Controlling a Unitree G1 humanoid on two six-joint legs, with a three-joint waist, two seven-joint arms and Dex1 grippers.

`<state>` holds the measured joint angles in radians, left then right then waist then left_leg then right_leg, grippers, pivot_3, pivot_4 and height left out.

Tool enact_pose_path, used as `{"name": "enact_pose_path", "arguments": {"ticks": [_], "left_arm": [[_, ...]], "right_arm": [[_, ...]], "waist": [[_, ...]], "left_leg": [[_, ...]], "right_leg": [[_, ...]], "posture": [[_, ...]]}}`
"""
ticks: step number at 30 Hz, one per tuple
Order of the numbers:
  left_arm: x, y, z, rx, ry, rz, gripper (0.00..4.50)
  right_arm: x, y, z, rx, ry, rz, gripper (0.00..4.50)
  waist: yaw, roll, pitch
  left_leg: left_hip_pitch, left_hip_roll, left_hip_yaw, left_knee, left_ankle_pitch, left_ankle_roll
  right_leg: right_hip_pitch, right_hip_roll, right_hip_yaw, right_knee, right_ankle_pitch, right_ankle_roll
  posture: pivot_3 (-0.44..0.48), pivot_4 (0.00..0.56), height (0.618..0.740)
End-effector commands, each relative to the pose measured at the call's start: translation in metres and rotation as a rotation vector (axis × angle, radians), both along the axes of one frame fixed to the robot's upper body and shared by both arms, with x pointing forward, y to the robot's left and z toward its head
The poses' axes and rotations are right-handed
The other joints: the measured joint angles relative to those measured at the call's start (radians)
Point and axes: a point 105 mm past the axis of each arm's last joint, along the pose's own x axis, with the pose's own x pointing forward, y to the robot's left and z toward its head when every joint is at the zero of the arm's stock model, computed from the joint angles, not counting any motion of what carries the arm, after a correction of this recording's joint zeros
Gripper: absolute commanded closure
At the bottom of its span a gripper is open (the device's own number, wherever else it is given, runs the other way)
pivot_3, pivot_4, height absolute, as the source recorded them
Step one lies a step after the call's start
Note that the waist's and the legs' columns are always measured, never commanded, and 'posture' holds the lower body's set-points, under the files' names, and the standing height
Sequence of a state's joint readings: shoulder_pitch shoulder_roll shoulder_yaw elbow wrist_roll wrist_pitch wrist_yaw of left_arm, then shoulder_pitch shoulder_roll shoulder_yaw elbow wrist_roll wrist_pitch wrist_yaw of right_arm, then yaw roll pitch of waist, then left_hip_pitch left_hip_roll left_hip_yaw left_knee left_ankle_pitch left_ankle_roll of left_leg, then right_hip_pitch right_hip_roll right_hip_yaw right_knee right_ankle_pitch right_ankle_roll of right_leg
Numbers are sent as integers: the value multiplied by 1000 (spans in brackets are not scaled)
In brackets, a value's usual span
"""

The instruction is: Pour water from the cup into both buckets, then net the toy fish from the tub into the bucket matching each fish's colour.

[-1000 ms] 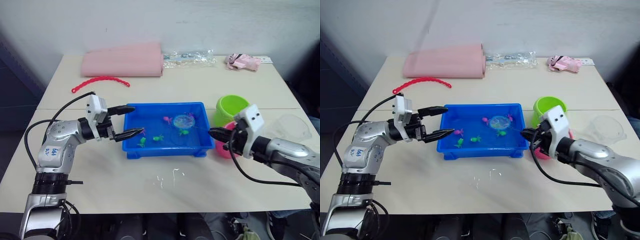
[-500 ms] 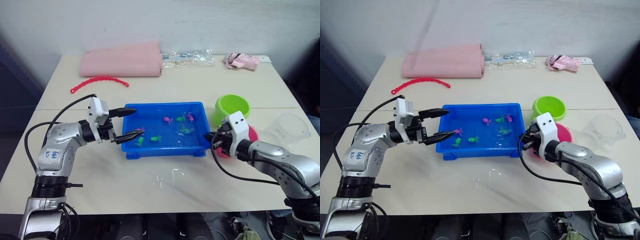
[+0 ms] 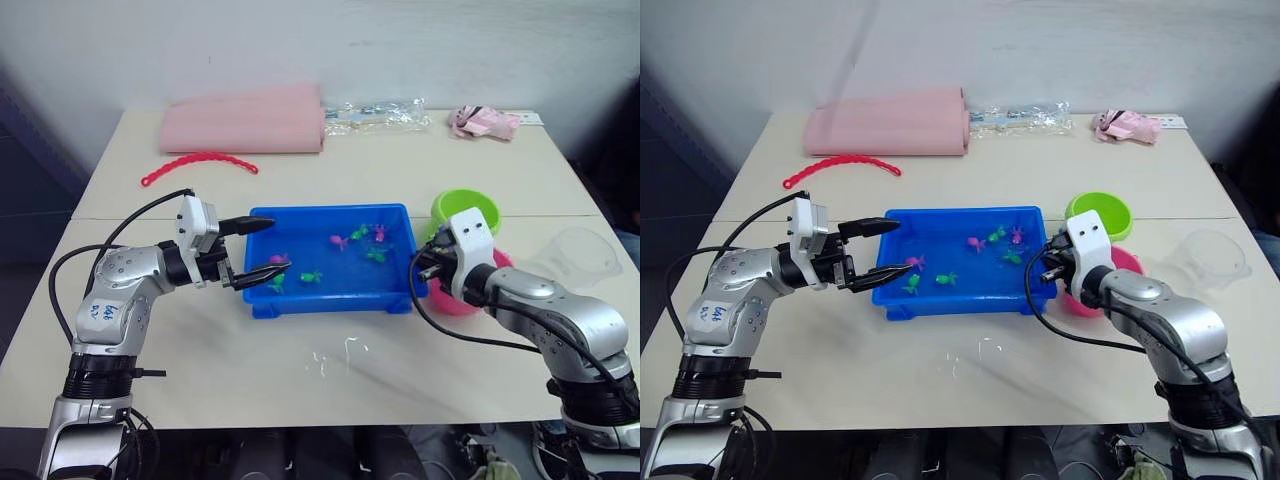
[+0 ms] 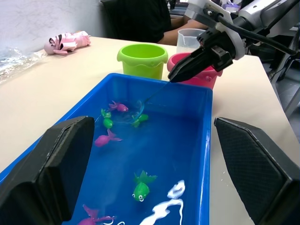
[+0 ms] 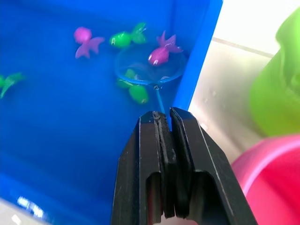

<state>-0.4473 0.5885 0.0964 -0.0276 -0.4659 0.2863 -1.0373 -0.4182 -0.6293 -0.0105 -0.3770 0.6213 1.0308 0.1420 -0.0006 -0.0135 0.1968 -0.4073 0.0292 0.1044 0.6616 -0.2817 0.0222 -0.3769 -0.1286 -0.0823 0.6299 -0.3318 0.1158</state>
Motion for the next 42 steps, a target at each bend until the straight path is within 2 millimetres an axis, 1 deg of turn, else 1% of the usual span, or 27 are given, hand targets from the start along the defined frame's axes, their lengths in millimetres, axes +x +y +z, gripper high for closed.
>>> {"name": "enact_pose_path", "arguments": {"ticks": [1, 5, 7, 10, 12, 14, 17, 20, 23, 27, 31, 35, 39, 41, 42], "left_arm": [[-3, -3, 6, -14, -36, -12, 43], [-3, -2, 6, -16, -38, -8, 43], [-3, -1, 6, -13, -40, -8, 43], [-3, 1, 6, -9, -41, -6, 43], [-3, 4, 7, -2, -41, -5, 43], [-4, 6, 7, 0, -38, -9, 43], [-4, 7, 7, 3, -29, -26, 43], [-5, 4, 8, -4, -22, -58, 43], [-6, -3, 13, -15, -25, -102, 43], [-5, -14, 22, -19, -29, -153, 43], [-3, -22, 27, -26, -30, -180, 43], [-4, -34, 29, -35, -26, -234, 43], [-5, -45, 31, -39, -25, -282, 43], [-4, -48, 31, -43, -28, -291, 43], [-4, -50, 32, -46, -28, -296, 43]], "right_arm": [[3, -8, 17, -14, -80, -46, 4500], [0, -7, 19, -22, -111, -27, 4500], [-6, -9, 21, -25, -121, -6, 4500], [-15, -12, 24, -12, -132, 22, 4500], [-24, -12, 27, -4, -148, 71, 4500], [-34, -15, 26, -12, -137, 108, 4500], [-44, -21, 32, -7, -184, 143, 4500], [-54, -25, 36, 35, -205, 160, 4500], [-66, -27, 44, 65, -248, 201, 4500], [-89, -33, 45, 1, -286, 266, 4500], [-104, -52, 51, 12, -355, 177, 4500], [-124, -75, 53, -20, -398, 87, 4500], [-143, -104, 54, -90, -436, -25, 4500], [-149, -113, 50, -150, -434, -39, 4500], [-152, -118, 45, -210, -426, -31, 4500]], "waist": [[-1, 0, 0], [-1, 0, 0], [0, 0, 0], [1, 0, 0], [0, 0, 0], [2, 0, 0], [2, 0, 0], [1, 0, 0], [1, 0, 0], [7, 0, 0], [12, 0, 0], [17, 0, 0], [22, 0, 0], [23, 0, 0], [22, 0, 0]], "left_leg": [[0, 0, 0, 0, 0, 0], [0, 0, 0, 0, 0, 0], [0, 0, 0, 0, 0, 0], [0, 0, 0, -1, 0, 1], [0, 0, 1, -1, -1, 1], [0, 0, 1, -1, -1, 1], [0, 0, 1, -1, -1, 2], [0, 0, 2, -1, -1, 2], [0, 0, 2, -1, -1, 2], [0, 0, 1, -1, -1, 2], [1, -1, 2, -1, -2, 3], [1, -1, 3, -1, -2, 3], [2, -1, 4, -1, -2, 3], [2, -1, 4, -1, -2, 3], [2, -1, 4, -1, -2, 3]], "right_leg": [[0, 0, 0, 0, 0, 0], [0, 0, 0, 0, 0, 0], [0, 0, 0, 0, 0, 0], [0, 0, 0, 0, 0, 0], [0, 0, 1, 0, 0, 1], [0, 0, 1, -1, 1, 1], [0, 0, 0, -2, 1, 1], [0, 0, 2, -2, 1, 2], [0, 1, 2, -2, 1, 2], [1, 1, 1, -2, 1, 2], [2, 1, 3, -3, 2, 4], [2, 2, 4, -3, 2, 4], [2, 3, 5, -3, 2, 4], [2, 3, 5, -3, 3, 5], [2, 3, 6, -3, 3, 5]], "posture": [[0, 150, 740], [0, 150, 740], [0, 150, 740], [0, 150, 740], [0, 150, 740], [0, 150, 740], [0, 150, 740], [0, 150, 740], [0, 150, 740], [0, 150, 740], [0, 150, 740], [0, 150, 740], [0, 150, 740], [0, 150, 740], [0, 150, 740]]}}
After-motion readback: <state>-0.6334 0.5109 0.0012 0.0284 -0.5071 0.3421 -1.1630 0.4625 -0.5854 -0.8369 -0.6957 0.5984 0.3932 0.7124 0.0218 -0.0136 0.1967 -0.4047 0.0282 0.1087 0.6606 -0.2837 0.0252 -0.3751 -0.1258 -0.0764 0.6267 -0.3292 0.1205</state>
